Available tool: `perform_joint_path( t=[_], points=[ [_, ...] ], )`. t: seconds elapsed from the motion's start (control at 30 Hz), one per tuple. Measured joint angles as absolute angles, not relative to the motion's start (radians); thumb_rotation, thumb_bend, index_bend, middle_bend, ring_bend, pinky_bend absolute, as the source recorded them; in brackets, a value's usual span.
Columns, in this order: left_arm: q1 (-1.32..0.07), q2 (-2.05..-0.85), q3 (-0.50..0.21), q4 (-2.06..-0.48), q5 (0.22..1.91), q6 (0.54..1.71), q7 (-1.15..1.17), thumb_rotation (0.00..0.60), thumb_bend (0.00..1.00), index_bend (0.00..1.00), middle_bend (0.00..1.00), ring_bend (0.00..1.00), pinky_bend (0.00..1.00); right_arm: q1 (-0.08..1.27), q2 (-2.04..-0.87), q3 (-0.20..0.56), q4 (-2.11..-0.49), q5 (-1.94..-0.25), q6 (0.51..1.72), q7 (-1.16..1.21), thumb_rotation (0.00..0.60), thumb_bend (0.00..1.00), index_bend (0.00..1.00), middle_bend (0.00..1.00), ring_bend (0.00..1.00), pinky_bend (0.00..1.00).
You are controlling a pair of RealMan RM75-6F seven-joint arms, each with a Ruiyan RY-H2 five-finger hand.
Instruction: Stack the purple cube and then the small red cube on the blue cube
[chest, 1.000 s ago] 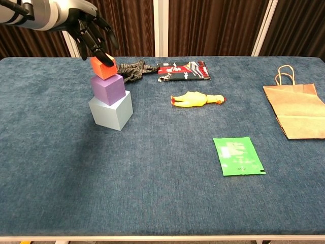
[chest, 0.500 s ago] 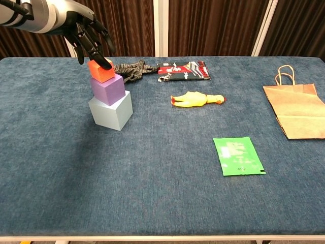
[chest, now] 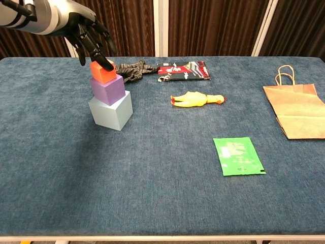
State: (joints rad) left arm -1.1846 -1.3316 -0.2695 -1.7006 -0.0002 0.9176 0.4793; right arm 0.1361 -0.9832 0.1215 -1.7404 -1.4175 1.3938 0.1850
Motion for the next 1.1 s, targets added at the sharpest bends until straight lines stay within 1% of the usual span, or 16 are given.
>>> perform_joint_path(
  t=[0.07,0.17,0.27,0.33,0.4,0.63,0.8,0.87,0.93,1.03,1.1],
  points=[
    [-1.181,-1.33,-0.267,-1.701,-0.002,0.915,0.48,0.6,0.21,0.38,0.64,0.49,0.54,0.136,-0.983,0.121,-1.74,-1.417,1.393,0.184,0.6,0.23,0.0,0.07,0.0,0.0],
    [-1.175,-1.328,-0.271,-1.702,0.001,0.916,0.469,0.6,0.2,0.32,0.56,0.48,0.54,0.136,-0.983,0.121,-1.74,-1.416,1.392,0.184,0.6,0.23,0.0,0.07,0.0,0.0],
    [-1.165,-1.324,-0.281,-1.705,0.01,0.913,0.449,0.6,0.16,0.23,0.43,0.4,0.51,0.137,-0.982,0.123,-1.741,-1.414,1.392,0.183,0.6,0.23,0.0,0.07,0.0,0.0],
    [-1.159,-1.319,-0.29,-1.71,0.02,0.911,0.436,0.6,0.14,0.21,0.37,0.35,0.48,0.137,-0.982,0.123,-1.741,-1.413,1.392,0.183,0.6,0.23,0.0,0.07,0.0,0.0],
    [-1.154,-1.308,-0.299,-1.724,0.034,0.911,0.425,0.6,0.12,0.2,0.35,0.32,0.45,0.137,-0.982,0.123,-1.741,-1.412,1.392,0.183,0.6,0.23,0.0,0.07,0.0,0.0],
    [-1.134,-1.244,-0.315,-1.819,0.043,0.913,0.403,0.6,0.05,0.18,0.28,0.28,0.39,0.137,-0.981,0.124,-1.742,-1.411,1.39,0.185,0.6,0.23,0.0,0.07,0.0,0.0],
    [-1.107,-1.161,-0.33,-1.916,0.048,0.942,0.373,0.6,0.01,0.18,0.27,0.27,0.36,0.136,-0.979,0.121,-1.744,-1.419,1.392,0.189,0.6,0.23,0.0,0.07,0.0,0.0],
    [-1.087,-1.129,-0.333,-1.945,0.073,0.972,0.359,0.6,0.03,0.18,0.28,0.27,0.36,0.135,-0.978,0.12,-1.745,-1.421,1.393,0.193,0.6,0.23,0.0,0.07,0.0,0.0],
    [-1.067,-1.111,-0.33,-1.959,0.109,0.995,0.35,0.6,0.07,0.19,0.28,0.27,0.37,0.135,-0.977,0.119,-1.745,-1.423,1.393,0.195,0.6,0.23,0.0,0.07,0.0,0.0],
    [-1.016,-1.094,-0.324,-1.966,0.2,1.025,0.311,0.6,0.11,0.23,0.28,0.27,0.42,0.135,-0.977,0.116,-1.746,-1.43,1.394,0.196,0.6,0.23,0.0,0.07,0.0,0.0],
    [-0.962,-1.088,-0.322,-1.96,0.284,1.04,0.246,0.6,0.14,0.25,0.29,0.27,0.43,0.134,-0.977,0.114,-1.747,-1.436,1.396,0.194,0.6,0.23,0.0,0.07,0.0,0.0]
  ],
)
